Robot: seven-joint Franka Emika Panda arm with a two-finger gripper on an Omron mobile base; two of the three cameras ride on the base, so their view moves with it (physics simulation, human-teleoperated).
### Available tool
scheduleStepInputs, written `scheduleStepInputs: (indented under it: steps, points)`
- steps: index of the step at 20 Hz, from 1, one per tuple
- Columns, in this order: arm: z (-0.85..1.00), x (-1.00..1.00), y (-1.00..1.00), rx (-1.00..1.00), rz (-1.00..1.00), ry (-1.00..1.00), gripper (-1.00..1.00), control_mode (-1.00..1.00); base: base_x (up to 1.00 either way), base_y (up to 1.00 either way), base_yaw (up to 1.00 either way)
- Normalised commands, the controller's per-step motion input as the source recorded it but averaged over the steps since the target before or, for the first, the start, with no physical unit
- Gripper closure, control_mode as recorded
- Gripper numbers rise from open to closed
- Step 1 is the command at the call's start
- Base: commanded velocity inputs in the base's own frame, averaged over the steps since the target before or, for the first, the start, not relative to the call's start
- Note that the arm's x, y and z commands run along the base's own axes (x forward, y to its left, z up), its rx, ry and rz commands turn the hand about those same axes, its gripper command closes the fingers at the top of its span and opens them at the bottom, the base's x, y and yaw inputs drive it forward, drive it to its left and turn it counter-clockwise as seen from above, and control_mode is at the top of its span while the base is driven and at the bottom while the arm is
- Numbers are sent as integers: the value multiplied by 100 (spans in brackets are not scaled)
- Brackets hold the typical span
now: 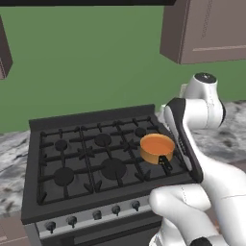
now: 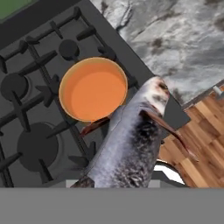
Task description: Retrieve the fish from the fridge and place it on the saucepan with marinade on the stove.
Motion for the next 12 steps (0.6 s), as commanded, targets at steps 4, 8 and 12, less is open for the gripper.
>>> scheduleStepInputs:
  steps: [4, 8, 12]
  points:
    - [-33, 63, 0, -2, 0, 12, 100, -100, 0, 0, 0]
    - [-38, 59, 0, -1, 0, 16, 100, -100, 0, 0, 0]
    - [-35, 60, 0, 0, 0, 12, 100, -100, 0, 0, 0]
